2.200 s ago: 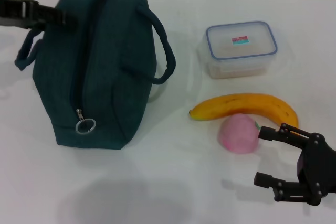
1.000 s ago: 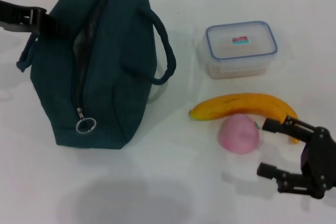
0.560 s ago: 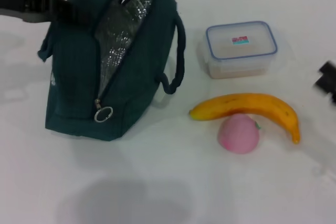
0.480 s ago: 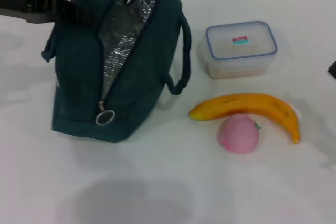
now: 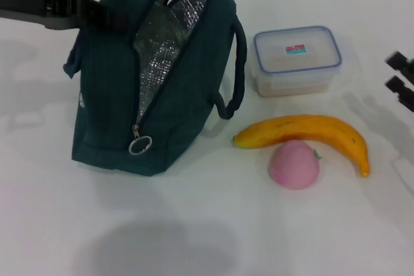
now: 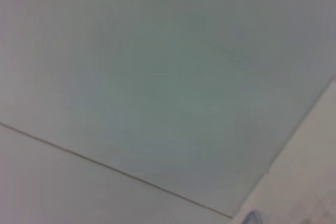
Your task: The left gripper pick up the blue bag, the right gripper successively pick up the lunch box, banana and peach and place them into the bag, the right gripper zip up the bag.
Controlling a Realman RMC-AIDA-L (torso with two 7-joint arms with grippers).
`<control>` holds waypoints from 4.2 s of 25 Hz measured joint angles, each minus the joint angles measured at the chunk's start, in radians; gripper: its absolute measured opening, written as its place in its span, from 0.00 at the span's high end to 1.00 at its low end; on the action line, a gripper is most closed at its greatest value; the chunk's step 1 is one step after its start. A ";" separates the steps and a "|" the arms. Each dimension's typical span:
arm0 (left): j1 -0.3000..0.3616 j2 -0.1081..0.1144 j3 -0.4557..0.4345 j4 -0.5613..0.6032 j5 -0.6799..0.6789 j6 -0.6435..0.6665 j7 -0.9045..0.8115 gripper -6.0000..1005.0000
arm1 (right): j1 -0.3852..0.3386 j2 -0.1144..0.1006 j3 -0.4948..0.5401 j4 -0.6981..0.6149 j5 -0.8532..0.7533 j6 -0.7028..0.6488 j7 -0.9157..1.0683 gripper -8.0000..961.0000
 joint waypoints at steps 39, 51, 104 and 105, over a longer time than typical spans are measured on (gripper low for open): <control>-0.027 -0.011 0.002 -0.004 -0.012 -0.010 0.034 0.96 | 0.334 0.012 -0.004 0.088 0.023 0.401 0.064 0.14; -0.027 -0.011 0.005 -0.009 -0.011 -0.010 0.049 0.96 | 0.305 0.012 -0.075 0.042 0.019 0.391 0.053 0.40; -0.027 -0.014 0.011 -0.064 -0.017 -0.025 0.068 0.96 | 0.104 0.008 -0.063 0.021 0.315 -0.104 -0.017 0.90; -0.027 -0.014 0.011 -0.064 -0.017 -0.028 0.068 0.96 | 0.104 0.008 -0.062 0.021 0.316 -0.111 -0.010 0.90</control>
